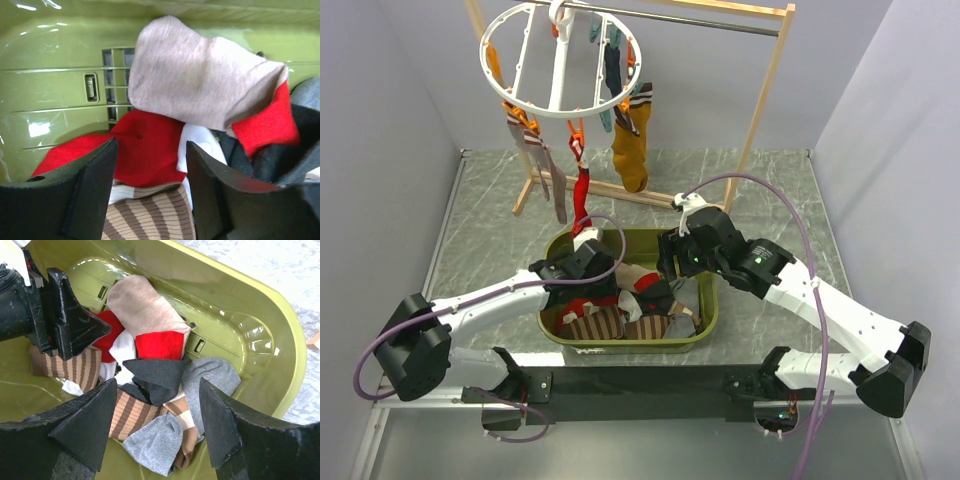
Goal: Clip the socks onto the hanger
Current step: Pick up the sock from the bin.
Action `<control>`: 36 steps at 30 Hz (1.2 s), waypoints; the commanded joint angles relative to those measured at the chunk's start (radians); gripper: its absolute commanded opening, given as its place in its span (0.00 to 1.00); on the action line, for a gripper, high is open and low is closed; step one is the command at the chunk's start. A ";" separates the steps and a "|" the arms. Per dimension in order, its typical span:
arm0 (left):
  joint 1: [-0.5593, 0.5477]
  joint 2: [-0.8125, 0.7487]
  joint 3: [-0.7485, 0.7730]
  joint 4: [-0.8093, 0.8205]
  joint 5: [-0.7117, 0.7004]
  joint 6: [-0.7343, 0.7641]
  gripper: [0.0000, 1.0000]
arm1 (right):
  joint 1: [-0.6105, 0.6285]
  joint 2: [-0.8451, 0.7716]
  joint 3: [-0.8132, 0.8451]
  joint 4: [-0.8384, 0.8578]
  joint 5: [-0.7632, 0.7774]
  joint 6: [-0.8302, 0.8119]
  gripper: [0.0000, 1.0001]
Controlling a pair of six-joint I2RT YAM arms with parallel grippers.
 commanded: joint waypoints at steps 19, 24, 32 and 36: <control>0.000 0.037 0.032 -0.024 0.001 0.095 0.20 | 0.000 -0.017 0.044 0.032 0.039 0.000 0.73; 0.000 -0.069 0.133 -0.097 -0.036 0.111 0.01 | -0.004 -0.031 0.050 0.048 0.037 0.014 0.73; -0.001 -0.178 0.256 -0.198 -0.010 0.105 0.01 | -0.003 -0.065 0.031 0.106 0.025 0.025 0.73; -0.056 -0.199 0.325 -0.228 -0.006 0.116 0.01 | -0.003 -0.112 0.000 0.160 0.011 0.042 0.73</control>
